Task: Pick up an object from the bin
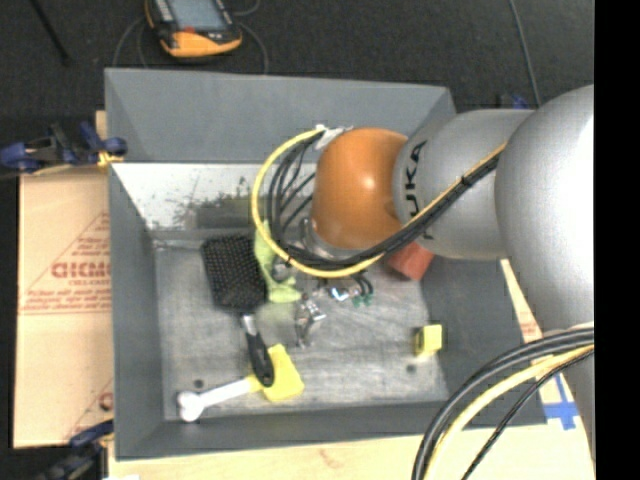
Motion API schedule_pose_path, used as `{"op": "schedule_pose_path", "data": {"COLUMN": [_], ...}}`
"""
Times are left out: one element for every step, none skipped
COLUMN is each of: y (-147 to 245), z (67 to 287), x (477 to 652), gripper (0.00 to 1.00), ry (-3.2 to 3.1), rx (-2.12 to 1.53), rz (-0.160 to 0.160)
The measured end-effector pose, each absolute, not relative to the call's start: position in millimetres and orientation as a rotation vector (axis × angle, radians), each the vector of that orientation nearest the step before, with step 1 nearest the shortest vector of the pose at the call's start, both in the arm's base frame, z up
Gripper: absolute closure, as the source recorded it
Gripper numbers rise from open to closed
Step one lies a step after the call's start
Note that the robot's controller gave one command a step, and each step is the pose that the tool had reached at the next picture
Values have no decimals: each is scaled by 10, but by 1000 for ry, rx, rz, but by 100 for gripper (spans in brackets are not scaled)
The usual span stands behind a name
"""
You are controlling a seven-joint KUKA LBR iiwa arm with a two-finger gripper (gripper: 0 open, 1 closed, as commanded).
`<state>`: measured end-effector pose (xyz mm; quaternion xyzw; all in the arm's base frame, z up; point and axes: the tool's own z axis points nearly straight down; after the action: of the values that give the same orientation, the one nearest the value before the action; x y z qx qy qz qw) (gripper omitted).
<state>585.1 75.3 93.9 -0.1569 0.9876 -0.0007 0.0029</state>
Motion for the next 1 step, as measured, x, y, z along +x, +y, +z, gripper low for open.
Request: {"op": "schedule_pose_path", "data": {"y": [773], "z": [895], "x": [5942], "gripper": [0], "ry": [3101], "rx": [-472], "rz": [-2]}}
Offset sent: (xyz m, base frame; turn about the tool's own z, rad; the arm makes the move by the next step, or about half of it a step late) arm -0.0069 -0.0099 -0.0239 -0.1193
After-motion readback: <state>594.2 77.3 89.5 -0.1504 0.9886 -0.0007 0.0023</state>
